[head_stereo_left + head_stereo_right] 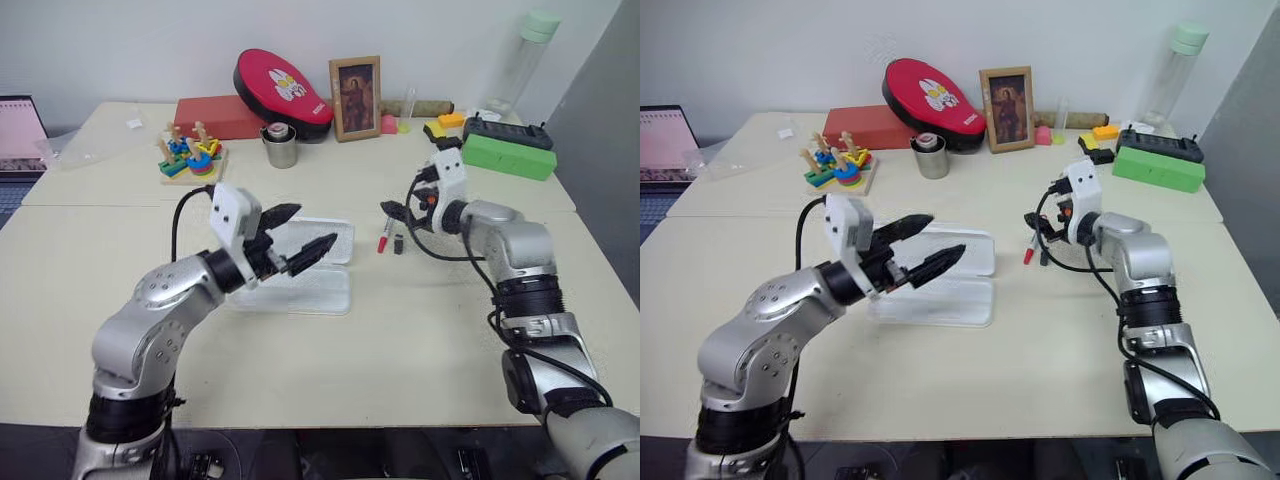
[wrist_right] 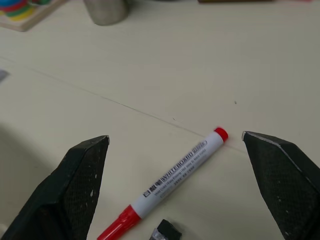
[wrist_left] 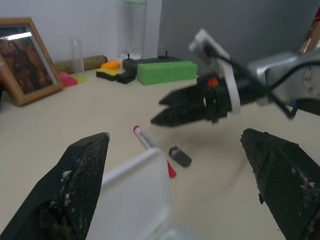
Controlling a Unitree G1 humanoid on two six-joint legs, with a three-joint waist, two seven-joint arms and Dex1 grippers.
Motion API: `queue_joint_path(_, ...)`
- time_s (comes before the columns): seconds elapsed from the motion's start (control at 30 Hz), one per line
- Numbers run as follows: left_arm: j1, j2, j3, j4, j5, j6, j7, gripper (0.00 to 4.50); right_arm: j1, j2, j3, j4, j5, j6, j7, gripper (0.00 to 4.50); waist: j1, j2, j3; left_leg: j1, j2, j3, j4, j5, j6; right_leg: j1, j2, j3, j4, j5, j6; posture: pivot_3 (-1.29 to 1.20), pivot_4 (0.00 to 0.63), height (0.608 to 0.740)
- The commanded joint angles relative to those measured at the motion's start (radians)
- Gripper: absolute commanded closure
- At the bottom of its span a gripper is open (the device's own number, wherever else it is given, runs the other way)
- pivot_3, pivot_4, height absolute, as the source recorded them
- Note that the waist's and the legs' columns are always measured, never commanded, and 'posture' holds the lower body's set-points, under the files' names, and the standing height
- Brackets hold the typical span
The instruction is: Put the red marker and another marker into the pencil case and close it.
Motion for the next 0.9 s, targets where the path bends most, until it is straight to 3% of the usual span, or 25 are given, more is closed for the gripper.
queue_joint_path(0.03,-0.068,-0.026,-0.030,0.024,0.036,-0.021,0.030,0.00,-0.085,0.092,-0.024,0.112,-0.013,-0.061,-0.135,0.03,-0.005,0.000,0.000,0.000,0.000,0.001,0.000,0.000,0.000,0.000,0.000,0.001,0.000,0.000,0.000,0.00,0.150,0.740)
queue_joint_path(0.33,-0.071,-0.056,-0.041,0.002,0.039,-0.022,0.050,0.00,-0.146,0.153,0.057,0.397,-0.128,-0.213,-0.257,0.03,0.001,0.000,0.000,0.000,0.000,0.001,-0.001,0.000,0.000,-0.001,0.000,0.000,0.000,0.000,0.000,0.00,0.150,0.740)
queue_joint_path(0.47,-0.063,-0.061,-0.032,-0.016,0.038,-0.022,0.066,0.00,-0.141,0.154,0.056,0.409,-0.139,-0.258,-0.279,0.62,0.003,0.000,0.000,0.000,0.000,0.001,0.000,0.000,0.000,0.000,0.000,0.000,0.001,0.000,0.000,0.00,0.150,0.740)
queue_joint_path(0.6,-0.057,-0.063,-0.028,-0.028,0.027,-0.017,0.071,0.00,-0.144,0.160,0.032,0.382,-0.116,-0.285,-0.272,1.66,0.004,0.000,0.000,0.000,0.000,0.001,0.000,0.000,0.000,0.000,0.000,0.000,0.001,0.000,0.000,0.00,0.150,0.740)
queue_joint_path(0.9,-0.059,-0.064,-0.041,-0.021,0.032,-0.023,0.061,0.00,-0.130,0.149,-0.008,0.322,-0.101,-0.287,-0.299,1.66,0.005,0.000,0.000,0.000,0.000,0.001,-0.001,0.000,0.000,0.000,0.000,0.000,0.000,0.000,0.000,0.00,0.150,0.740)
